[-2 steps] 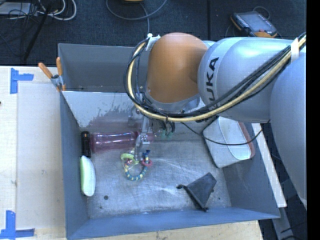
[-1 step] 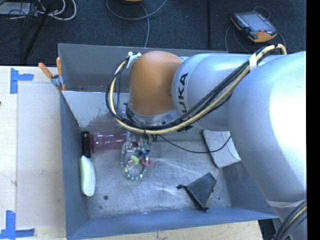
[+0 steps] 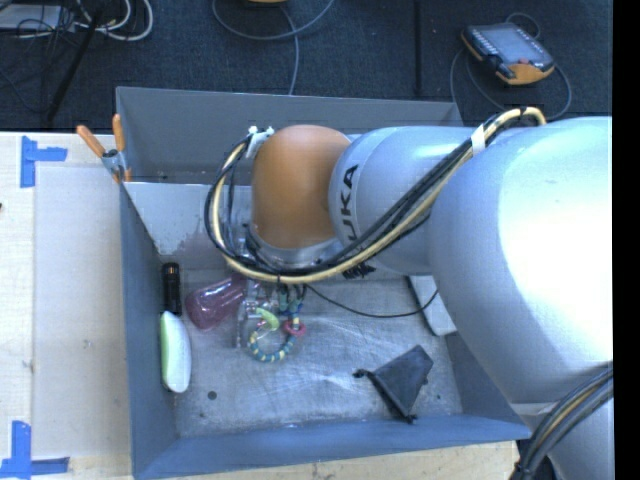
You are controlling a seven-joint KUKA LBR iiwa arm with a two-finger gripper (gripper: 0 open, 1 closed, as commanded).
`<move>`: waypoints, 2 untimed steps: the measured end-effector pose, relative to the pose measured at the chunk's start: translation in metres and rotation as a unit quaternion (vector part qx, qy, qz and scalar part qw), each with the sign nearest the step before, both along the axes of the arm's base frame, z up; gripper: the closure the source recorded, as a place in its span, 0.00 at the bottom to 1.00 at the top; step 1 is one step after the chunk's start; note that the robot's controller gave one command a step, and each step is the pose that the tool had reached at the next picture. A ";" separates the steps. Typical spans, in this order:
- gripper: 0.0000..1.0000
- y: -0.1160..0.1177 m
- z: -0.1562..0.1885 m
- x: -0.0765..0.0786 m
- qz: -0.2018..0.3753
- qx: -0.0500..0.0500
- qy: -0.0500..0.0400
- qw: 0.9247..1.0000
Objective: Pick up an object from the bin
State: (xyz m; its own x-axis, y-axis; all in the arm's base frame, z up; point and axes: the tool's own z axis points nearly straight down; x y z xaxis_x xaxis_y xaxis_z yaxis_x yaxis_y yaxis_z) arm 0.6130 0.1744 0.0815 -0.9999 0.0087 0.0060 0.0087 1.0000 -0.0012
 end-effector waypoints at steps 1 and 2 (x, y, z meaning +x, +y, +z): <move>0.00 0.015 0.020 0.007 -0.053 0.001 -0.003 0.999; 0.00 -0.017 -0.007 -0.002 -0.032 0.001 -0.003 0.999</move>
Offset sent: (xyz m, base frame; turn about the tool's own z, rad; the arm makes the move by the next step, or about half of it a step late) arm -0.0042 -0.0227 -0.0115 0.0619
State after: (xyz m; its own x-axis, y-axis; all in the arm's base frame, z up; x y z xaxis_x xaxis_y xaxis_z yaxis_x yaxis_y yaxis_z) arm 0.6109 0.1577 0.0745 -0.9973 0.0735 0.0000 0.0735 0.9973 0.0007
